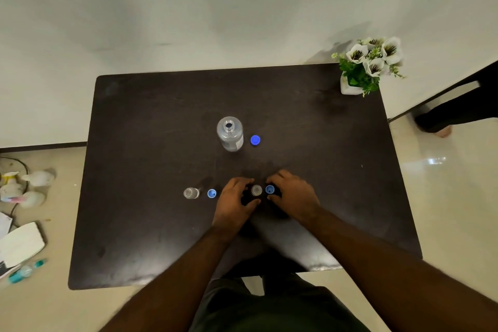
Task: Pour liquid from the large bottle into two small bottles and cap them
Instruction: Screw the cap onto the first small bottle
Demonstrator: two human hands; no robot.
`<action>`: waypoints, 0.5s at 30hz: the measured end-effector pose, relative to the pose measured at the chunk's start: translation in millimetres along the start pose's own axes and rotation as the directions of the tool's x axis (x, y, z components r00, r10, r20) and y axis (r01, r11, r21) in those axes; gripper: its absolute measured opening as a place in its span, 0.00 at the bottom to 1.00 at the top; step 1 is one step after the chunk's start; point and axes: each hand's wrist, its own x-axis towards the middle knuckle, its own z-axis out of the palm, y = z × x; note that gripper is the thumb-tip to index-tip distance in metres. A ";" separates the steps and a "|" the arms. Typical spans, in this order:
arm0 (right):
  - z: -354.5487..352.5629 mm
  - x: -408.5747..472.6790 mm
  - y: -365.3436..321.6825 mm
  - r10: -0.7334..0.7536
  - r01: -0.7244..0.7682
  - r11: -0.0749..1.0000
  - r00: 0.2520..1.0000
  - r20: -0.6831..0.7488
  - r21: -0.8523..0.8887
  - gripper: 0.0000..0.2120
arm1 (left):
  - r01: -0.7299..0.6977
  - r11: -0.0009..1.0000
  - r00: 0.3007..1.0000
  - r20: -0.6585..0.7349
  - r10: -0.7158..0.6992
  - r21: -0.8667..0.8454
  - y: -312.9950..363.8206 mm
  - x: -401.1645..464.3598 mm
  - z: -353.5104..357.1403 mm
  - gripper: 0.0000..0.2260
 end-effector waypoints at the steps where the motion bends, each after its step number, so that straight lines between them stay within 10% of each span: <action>1: 0.7 0.5 -0.1 -0.012 0.012 1.000 1.000 -0.006 -0.006 0.16 | -0.004 1.000 1.000 -0.004 0.004 0.003 0.0 1.1 0.7 0.22; 15: -20.4 -43.3 29.4 0.121 -0.071 0.945 0.983 -0.141 0.320 0.12 | 0.029 0.998 0.997 0.069 -0.025 -0.059 11.2 0.0 -6.3 0.10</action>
